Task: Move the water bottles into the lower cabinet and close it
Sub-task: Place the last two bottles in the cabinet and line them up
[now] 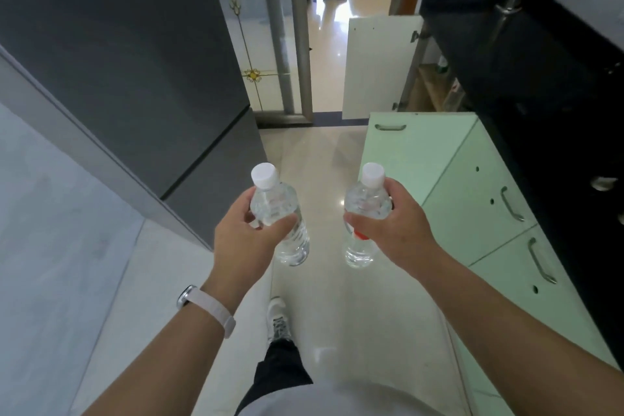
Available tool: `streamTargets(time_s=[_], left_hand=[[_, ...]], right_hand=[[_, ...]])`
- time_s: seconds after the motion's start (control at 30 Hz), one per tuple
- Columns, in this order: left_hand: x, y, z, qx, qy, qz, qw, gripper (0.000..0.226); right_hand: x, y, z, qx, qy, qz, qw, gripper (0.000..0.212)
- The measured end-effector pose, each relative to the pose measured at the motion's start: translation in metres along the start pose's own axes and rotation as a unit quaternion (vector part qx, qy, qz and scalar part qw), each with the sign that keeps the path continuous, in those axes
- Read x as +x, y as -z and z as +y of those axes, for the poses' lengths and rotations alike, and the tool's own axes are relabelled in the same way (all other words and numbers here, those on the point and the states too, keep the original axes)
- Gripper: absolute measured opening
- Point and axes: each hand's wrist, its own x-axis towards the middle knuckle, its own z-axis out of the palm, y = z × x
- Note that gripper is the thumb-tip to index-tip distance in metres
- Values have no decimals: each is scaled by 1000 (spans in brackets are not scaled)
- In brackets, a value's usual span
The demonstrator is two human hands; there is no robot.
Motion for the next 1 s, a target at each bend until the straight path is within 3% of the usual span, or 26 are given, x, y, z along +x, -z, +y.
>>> streamTargets(time_s=[0.3, 0.53, 1.0], left_hand=[[178, 32, -19, -25, -4, -64, 998, 47], [290, 39, -22, -33, -23, -96, 995, 47], [470, -68, -7, -16, -34, -158, 987, 53]], right_hand=[[128, -77, -58, -19, -34, 22, 999, 46], [206, -102, -100, -22, -31, 79, 996, 55], [393, -84, -67, 26, -68, 106, 992, 53]])
